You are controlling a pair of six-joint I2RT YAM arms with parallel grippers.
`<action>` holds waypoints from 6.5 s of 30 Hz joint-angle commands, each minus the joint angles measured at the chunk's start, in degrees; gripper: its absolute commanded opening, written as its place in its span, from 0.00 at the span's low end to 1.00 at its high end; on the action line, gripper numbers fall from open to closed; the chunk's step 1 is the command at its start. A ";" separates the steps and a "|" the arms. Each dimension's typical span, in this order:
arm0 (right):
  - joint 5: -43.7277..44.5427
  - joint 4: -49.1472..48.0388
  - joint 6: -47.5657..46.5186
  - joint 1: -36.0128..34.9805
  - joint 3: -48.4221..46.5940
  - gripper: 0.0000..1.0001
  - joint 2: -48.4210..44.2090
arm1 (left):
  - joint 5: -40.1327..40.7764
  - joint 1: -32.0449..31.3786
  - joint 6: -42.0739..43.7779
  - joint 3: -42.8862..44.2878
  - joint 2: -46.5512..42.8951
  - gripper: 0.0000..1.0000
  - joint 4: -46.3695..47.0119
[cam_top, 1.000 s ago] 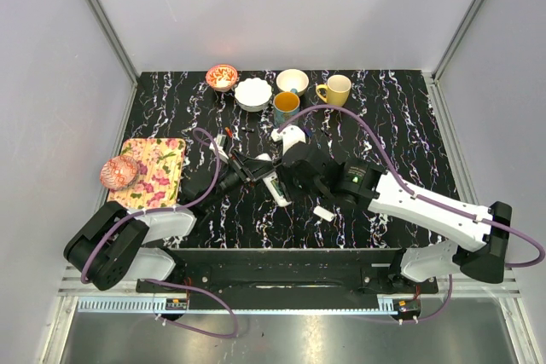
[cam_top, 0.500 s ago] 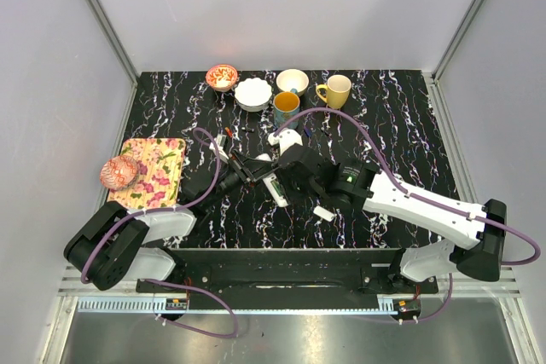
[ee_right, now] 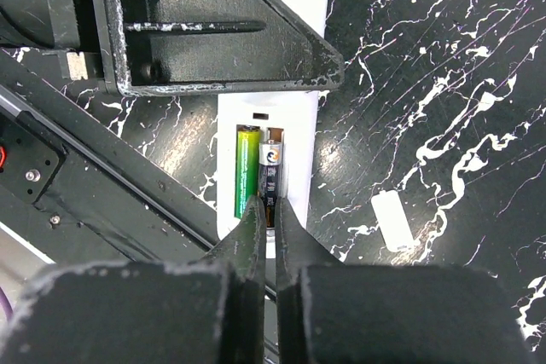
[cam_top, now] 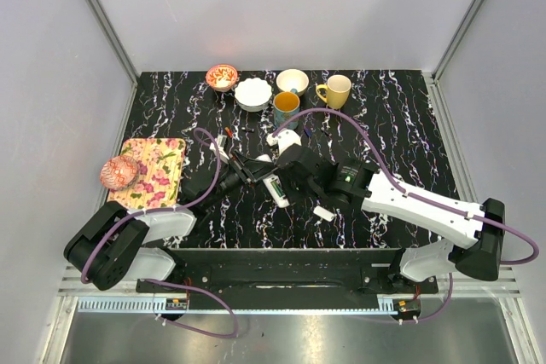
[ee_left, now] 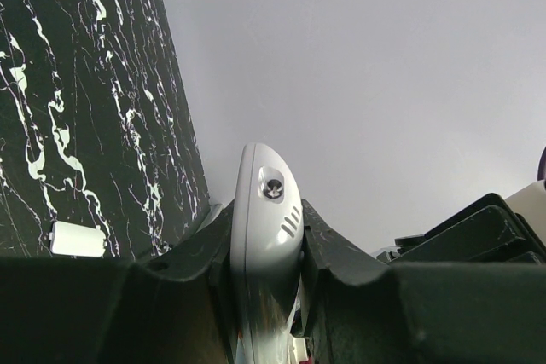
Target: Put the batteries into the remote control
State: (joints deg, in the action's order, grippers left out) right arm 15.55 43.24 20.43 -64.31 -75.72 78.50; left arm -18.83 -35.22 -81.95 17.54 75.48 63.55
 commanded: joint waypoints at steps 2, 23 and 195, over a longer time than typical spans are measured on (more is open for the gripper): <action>0.88 -1.67 0.58 0.24 0.58 0.00 -1.42 | -0.24 -0.20 -1.46 2.06 -0.95 0.00 7.29; 5.72 -20.39 4.18 0.33 13.49 0.00 -11.35 | 0.73 -0.28 -1.63 3.90 -0.95 0.00 6.15; -42.62 -40.27 36.98 27.14 25.98 0.82 -12.41 | -1.21 -0.20 0.40 7.51 -0.69 0.00 5.00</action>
State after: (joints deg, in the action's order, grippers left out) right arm -25.19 -0.51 62.39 -37.71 -44.05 65.67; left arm -20.53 -35.79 -80.05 24.43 74.96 60.88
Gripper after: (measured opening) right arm 0.819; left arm 0.302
